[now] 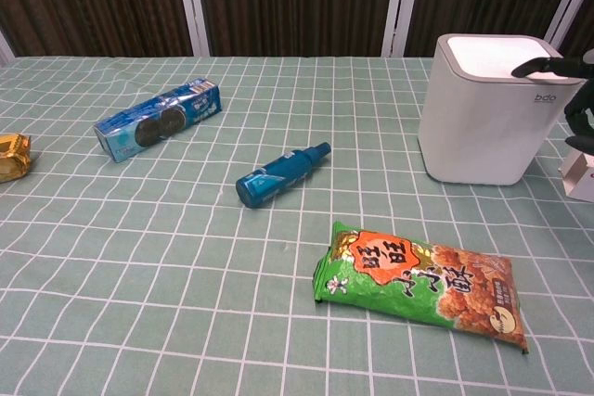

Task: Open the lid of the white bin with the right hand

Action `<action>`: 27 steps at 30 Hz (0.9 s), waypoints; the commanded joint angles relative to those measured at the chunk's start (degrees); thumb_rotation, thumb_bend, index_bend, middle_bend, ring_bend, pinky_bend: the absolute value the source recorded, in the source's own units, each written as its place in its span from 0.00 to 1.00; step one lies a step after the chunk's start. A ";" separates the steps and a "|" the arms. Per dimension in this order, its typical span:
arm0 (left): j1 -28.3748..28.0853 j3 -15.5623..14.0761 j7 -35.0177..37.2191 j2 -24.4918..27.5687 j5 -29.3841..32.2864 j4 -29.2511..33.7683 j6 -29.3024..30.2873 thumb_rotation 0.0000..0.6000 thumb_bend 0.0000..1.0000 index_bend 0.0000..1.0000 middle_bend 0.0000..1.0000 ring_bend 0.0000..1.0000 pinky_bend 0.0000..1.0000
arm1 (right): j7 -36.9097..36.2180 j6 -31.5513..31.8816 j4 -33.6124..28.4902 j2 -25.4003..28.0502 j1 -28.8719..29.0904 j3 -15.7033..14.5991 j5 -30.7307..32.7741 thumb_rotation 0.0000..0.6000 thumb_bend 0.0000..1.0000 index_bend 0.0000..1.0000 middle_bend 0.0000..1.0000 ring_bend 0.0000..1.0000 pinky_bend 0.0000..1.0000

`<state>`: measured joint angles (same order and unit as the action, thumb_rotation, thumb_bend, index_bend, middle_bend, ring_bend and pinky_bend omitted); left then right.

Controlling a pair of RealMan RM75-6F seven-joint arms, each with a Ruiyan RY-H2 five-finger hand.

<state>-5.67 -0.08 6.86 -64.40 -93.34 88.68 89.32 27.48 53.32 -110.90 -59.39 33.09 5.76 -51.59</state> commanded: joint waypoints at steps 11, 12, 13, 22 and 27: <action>0.01 0.05 0.24 0.04 0.11 -0.07 -0.13 1.00 0.53 0.13 0.10 0.11 0.30 | -4.22 12.19 -1.58 -0.82 -4.06 0.44 -7.97 1.00 0.55 0.00 0.75 0.73 0.78; 0.00 0.04 0.22 0.05 0.10 -0.04 -0.17 1.00 0.53 0.13 0.10 0.11 0.30 | -4.78 14.04 -1.67 -0.85 -5.00 0.41 -9.31 1.00 0.55 0.00 0.75 0.72 0.78; 0.01 0.02 0.21 0.06 0.08 -0.03 -0.18 1.00 0.53 0.13 0.10 0.11 0.30 | -5.22 15.78 -1.62 -0.88 -5.90 0.31 -10.56 1.00 0.55 0.00 0.74 0.69 0.78; 0.02 0.02 -0.20 0.00 0.15 0.13 -0.32 1.00 0.53 0.13 0.10 0.11 0.31 | -12.26 29.14 2.85 -2.56 -15.39 -2.73 -21.79 1.00 0.40 0.00 0.25 0.30 0.58; -0.15 -0.05 -0.78 -0.08 0.33 0.32 -0.93 1.00 0.53 0.13 0.10 0.11 0.31 | -16.10 38.10 9.35 -7.57 -21.64 -4.16 -26.38 1.00 0.30 0.00 0.17 0.22 0.45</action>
<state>-5.78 -0.12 6.16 -64.45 -93.04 88.96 88.47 13.81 87.73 -105.24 -64.04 14.71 2.73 -75.21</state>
